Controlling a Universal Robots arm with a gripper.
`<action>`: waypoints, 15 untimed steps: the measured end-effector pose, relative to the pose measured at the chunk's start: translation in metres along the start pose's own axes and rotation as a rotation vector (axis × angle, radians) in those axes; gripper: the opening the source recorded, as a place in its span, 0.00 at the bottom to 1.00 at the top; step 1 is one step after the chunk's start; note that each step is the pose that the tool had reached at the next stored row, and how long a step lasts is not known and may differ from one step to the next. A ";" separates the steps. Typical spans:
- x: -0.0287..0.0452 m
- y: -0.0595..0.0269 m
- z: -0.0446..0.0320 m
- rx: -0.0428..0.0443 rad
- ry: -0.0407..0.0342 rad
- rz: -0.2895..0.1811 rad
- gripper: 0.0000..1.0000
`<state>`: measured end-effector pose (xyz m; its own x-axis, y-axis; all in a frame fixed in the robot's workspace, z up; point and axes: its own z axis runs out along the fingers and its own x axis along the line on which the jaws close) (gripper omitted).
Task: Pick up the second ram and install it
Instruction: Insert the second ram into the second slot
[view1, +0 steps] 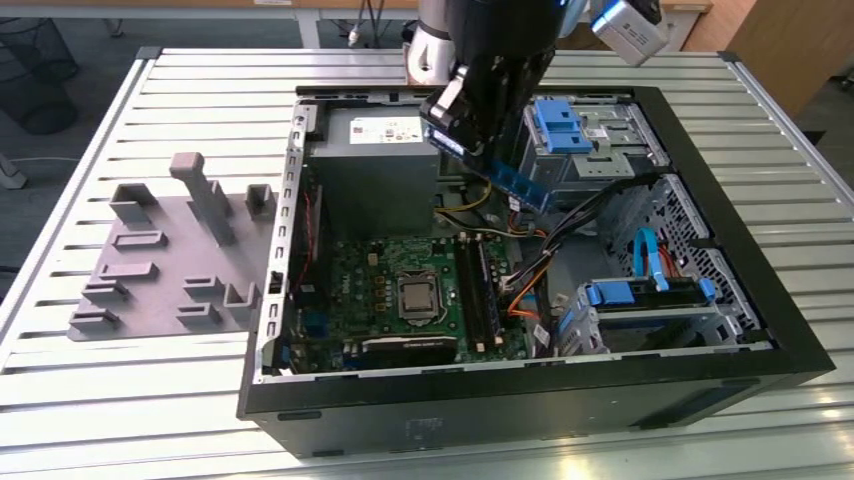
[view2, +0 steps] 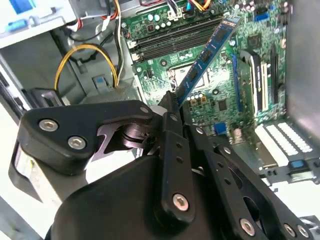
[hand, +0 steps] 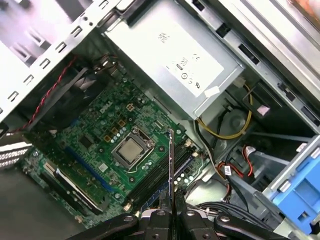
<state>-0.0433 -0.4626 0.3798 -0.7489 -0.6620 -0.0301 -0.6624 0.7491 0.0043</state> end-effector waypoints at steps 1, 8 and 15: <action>0.0000 0.0000 0.0001 0.0005 0.0000 0.017 0.14; -0.0001 0.0001 0.0010 0.0042 -0.0006 0.141 0.14; -0.0001 0.0002 0.0022 0.0080 -0.0011 0.265 0.14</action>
<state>-0.0433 -0.4624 0.3776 -0.8964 -0.4422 -0.0301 -0.4426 0.8967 0.0043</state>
